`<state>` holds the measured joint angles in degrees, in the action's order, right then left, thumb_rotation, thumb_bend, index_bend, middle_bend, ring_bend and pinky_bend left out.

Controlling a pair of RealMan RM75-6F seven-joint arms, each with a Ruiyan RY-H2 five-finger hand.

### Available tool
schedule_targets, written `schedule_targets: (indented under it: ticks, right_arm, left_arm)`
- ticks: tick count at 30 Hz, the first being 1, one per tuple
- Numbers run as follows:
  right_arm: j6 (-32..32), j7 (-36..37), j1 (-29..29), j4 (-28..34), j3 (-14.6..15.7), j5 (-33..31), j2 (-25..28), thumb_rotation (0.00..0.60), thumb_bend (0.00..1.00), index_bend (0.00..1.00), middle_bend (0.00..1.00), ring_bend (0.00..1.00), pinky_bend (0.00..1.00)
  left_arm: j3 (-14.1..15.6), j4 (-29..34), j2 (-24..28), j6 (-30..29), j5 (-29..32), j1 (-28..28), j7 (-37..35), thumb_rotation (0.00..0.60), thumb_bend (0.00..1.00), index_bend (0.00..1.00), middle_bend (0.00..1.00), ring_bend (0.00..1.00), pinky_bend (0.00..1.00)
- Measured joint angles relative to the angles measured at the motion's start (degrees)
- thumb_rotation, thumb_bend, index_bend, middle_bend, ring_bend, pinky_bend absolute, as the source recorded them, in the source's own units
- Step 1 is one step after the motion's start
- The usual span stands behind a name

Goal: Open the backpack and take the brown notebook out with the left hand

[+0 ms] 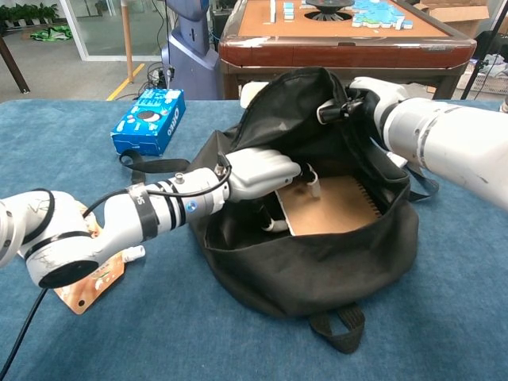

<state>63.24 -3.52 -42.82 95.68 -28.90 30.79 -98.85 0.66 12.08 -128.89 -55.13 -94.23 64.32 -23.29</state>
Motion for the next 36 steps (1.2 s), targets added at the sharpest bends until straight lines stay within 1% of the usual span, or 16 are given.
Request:
schedule_targets:
  ticks: [6, 10, 16, 19, 23, 26, 29, 32, 36]
  right_arm:
    - [-0.3, 0.2, -0.1, -0.1, -0.2, -0.3, -0.1, 0.6, 1.0, 0.62, 0.46, 0.28, 0.1]
    - [-0.4, 0.2, -0.1, -0.1, -0.5, -0.5, 0.0, 0.6, 1.0, 0.62, 0.46, 0.28, 0.1]
    - [-1.0, 0.9, -0.3, -0.3, -2.0, -1.5, 0.4, 0.6, 1.0, 0.62, 0.46, 0.28, 0.1]
    - [-1.1, 0.9, -0.9, -0.9, -3.1, -2.0, 0.6, 0.6, 1.0, 0.62, 0.46, 0.28, 0.1]
    - [-0.8, 0.8, -1.9, -2.2, -4.7, -2.8, 0.7, 0.6, 1.0, 0.62, 0.46, 0.28, 0.1]
    - [-0.9, 0.2, -2.4, -3.2, -5.2, -3.7, 1.1, 0.6, 1.0, 0.62, 0.46, 0.28, 0.1]
    - [-1.2, -0.3, -2.6, -3.7, -4.9, -4.3, 1.6, 0.6, 1.0, 0.62, 0.46, 0.28, 0.1]
    - [-1.5, -0.1, -2.4, -4.0, -4.7, -4.2, 1.8, 0.6, 1.0, 0.62, 0.45, 0.28, 0.1]
    - [-1.5, 0.0, -2.2, -4.2, -4.3, -2.9, 2.4, 0.6, 1.0, 0.62, 0.45, 0.28, 0.1]
  left_arm:
    - [-1.1, 0.1, -0.2, -0.3, 1.5, -0.1, -1.4, 0.6, 0.4, 0.28, 0.25, 0.3, 0.31]
    - [-1.2, 0.5, -0.1, -0.5, 1.8, -0.1, -2.0, 0.6, 0.45, 0.34, 0.31, 0.32, 0.33]
    - [-1.4, 2.0, 0.2, -2.3, 2.1, -0.6, -5.6, 0.6, 0.52, 0.46, 0.47, 0.4, 0.37]
    - [-2.2, 3.2, -0.1, -3.4, 2.8, -0.7, -7.9, 0.6, 0.55, 0.54, 0.55, 0.43, 0.38]
    - [-3.4, 4.9, -0.4, -5.0, 3.6, -0.5, -10.5, 0.6, 0.55, 0.62, 0.63, 0.47, 0.39]
    - [-3.8, 6.6, -0.1, -6.9, 3.8, -0.7, -12.6, 0.6, 0.56, 0.64, 0.65, 0.5, 0.41]
    - [-3.7, 8.4, 0.8, -9.5, 3.5, -1.3, -14.1, 0.6, 0.56, 0.66, 0.67, 0.52, 0.42]
    - [-3.1, 10.8, 2.5, -12.8, 2.7, -2.5, -15.1, 0.6, 0.56, 0.67, 0.68, 0.55, 0.43]
    - [-2.0, 15.4, 5.7, -17.3, 1.3, -4.8, -15.7, 0.6, 0.56, 0.67, 0.69, 0.56, 0.44]
